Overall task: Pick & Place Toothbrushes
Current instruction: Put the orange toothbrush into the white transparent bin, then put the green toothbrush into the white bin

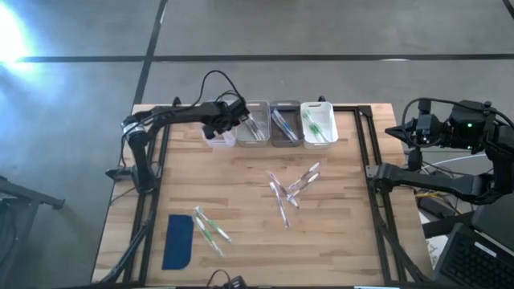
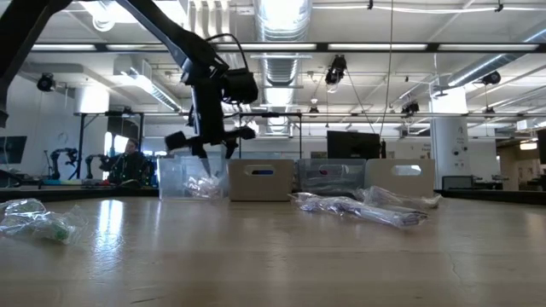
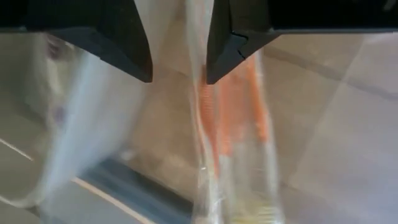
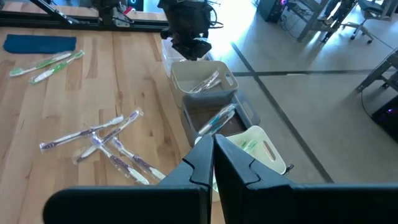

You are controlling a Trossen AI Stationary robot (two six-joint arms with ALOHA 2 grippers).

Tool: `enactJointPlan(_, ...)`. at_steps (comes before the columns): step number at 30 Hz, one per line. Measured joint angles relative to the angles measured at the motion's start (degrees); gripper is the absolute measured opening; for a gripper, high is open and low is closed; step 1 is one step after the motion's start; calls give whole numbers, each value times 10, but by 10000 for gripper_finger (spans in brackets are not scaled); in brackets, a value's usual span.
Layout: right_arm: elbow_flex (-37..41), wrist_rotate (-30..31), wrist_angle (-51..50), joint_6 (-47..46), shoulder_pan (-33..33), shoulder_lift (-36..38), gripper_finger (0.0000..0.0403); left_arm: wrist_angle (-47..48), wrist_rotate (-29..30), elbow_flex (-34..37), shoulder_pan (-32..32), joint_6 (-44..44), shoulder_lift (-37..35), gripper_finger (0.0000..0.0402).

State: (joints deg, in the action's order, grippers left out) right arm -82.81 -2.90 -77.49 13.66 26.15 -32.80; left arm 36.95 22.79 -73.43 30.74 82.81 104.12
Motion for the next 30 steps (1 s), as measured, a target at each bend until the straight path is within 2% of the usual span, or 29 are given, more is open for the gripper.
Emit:
enactJointPlan(4, 0, 0, 0, 0, 0, 0, 8, 1, -24, -31, -2, -46, -1, 162)
enactJointPlan(10, 0, 0, 0, -1, 0, 0, 8, 36, -27, -95, -3, -108, -2, 163)
enactJointPlan(16, 0, 0, 0, -1, 0, 0, 8, 100, -25, -178, -4, -174, -2, 163)
enactJointPlan(21, 0, 0, 0, 0, 0, 0, 8, 105, -25, -253, -11, -248, -3, 163)
enactJointPlan(26, 0, 0, 0, 0, 0, 0, 8, 87, -24, -336, -32, -370, -4, 160)
enactJointPlan(30, 0, 0, 0, 0, 0, 0, 8, 32, -48, -385, -72, -529, -15, 123)
